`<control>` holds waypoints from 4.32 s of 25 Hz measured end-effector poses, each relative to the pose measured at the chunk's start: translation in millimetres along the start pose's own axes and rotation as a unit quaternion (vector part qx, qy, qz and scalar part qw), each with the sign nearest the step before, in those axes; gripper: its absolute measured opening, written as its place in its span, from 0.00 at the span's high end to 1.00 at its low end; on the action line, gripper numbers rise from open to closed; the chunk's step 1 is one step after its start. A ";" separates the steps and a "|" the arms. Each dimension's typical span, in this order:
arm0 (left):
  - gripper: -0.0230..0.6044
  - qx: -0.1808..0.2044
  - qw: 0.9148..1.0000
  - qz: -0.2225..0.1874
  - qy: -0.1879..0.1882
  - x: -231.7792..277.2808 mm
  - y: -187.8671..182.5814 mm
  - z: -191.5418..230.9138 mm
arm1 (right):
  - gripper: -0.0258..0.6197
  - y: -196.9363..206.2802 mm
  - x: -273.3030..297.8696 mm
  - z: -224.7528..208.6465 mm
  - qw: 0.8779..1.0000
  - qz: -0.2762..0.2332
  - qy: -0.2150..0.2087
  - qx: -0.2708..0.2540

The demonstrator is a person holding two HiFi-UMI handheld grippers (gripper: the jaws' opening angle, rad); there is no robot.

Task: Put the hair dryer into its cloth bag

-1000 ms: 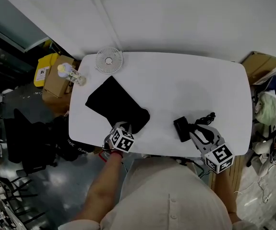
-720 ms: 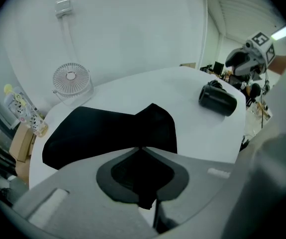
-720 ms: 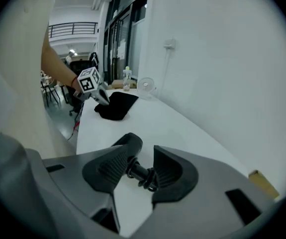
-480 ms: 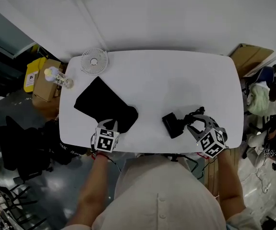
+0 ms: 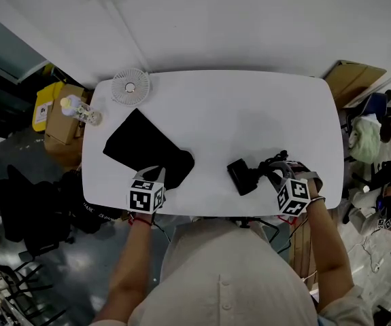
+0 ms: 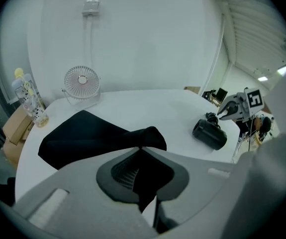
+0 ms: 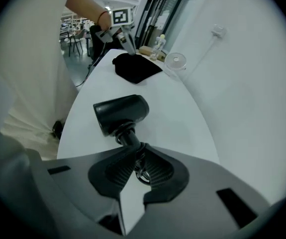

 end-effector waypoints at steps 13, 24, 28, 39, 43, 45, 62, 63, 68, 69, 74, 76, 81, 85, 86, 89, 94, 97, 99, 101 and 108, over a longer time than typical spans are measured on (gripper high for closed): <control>0.93 -0.052 0.997 -0.049 0.028 -20.1 -11.7 0.3 | 0.58 5.2 28.6 -0.8 0.992 0.025 -0.060 -0.113; 0.93 -0.059 0.996 -0.058 0.044 -28.0 -21.8 -1.4 | 0.51 -4.1 44.2 -2.8 0.974 0.035 -0.100 -0.200; 0.93 -0.068 0.994 -0.064 0.052 -29.7 -22.7 -1.2 | 0.51 -4.7 55.2 1.0 0.967 0.042 -0.125 -0.218; 0.93 -0.080 0.992 -0.057 0.083 -29.0 -22.0 -0.1 | 0.51 -5.1 74.1 5.5 0.956 0.061 -0.172 -0.229; 0.93 -0.081 0.991 -0.052 0.093 -28.0 -21.0 -0.8 | 0.53 -8.9 71.9 4.2 0.962 0.068 -0.188 -0.187; 0.93 -0.081 0.991 -0.051 0.097 -27.8 -20.5 -1.9 | 0.54 -11.9 68.9 6.5 0.967 0.069 -0.196 -0.149; 0.93 -0.072 0.988 -0.050 0.128 -18.9 -25.0 -22.0 | 0.57 -83.9 53.1 39.7 0.966 -0.008 -0.253 -0.059; 0.93 -0.071 0.987 -0.050 0.132 -18.9 -25.3 -24.4 | 0.57 -88.8 53.2 40.2 0.965 -0.012 -0.255 -0.064; 0.93 -0.055 0.984 -0.041 0.161 -18.1 -25.4 -41.6 | 0.57 -106.8 57.8 36.6 0.963 -0.022 -0.260 -0.065; 0.93 -0.050 0.984 -0.038 0.168 -17.8 -24.7 -45.4 | 0.57 -109.3 59.0 35.5 0.963 -0.022 -0.261 -0.065; 0.93 -0.032 0.981 -0.019 0.189 -14.3 -19.6 -59.1 | 0.57 -114.9 65.6 31.4 0.964 -0.021 -0.262 -0.048; 0.93 -0.032 0.980 -0.016 0.195 -12.8 -18.2 -62.2 | 0.57 -116.2 68.2 29.2 0.965 -0.019 -0.260 -0.030; 0.93 -0.040 0.978 -0.018 0.203 -10.0 -17.9 -65.2 | 0.57 -128.5 75.9 28.2 0.973 -0.013 -0.230 0.017; 0.93 -0.045 0.978 -0.021 0.205 -5.5 -20.4 -64.0 | 0.57 -148.8 82.3 28.5 0.981 -0.008 -0.189 0.052; 0.93 -0.045 0.978 -0.021 0.205 -4.8 -20.9 -64.1 | 0.57 -153.7 83.6 29.2 0.982 -0.007 -0.179 0.057; 0.93 -0.047 0.977 -0.022 0.206 -3.2 -23.2 -64.7 | 0.57 -167.3 85.9 30.7 0.985 0.000 -0.159 0.068; 0.93 -0.053 0.979 -0.033 0.193 -2.0 -30.0 -61.4 | 0.57 -184.0 71.1 26.1 0.987 0.003 -0.144 0.076; 0.93 -0.056 0.979 -0.039 0.192 -2.4 -32.8 -57.9 | 0.57 -191.1 59.3 23.6 0.988 -0.004 -0.137 0.072; 0.93 -0.058 0.978 -0.040 0.196 -1.7 -33.1 -56.9 | 0.58 -194.0 62.5 24.5 0.989 -0.015 -0.131 0.071; 0.93 -0.059 0.977 -0.039 0.201 -0.1 -32.6 -58.1 | 0.58 -192.8 69.6 26.4 0.988 -0.030 -0.127 0.084; 0.93 -0.063 0.976 -0.044 0.202 -0.4 -36.8 -55.4 | 0.59 -189.1 67.8 22.3 0.979 -0.102 -0.128 0.118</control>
Point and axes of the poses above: the fingertips, and each gripper's own axes: x forward along the fingers, z to its left, y out of its underside, the point moved 9 cm from there along -x, backward along the fingers, and after that the axes turned 10 degrees about y, right-handed, at the moved point
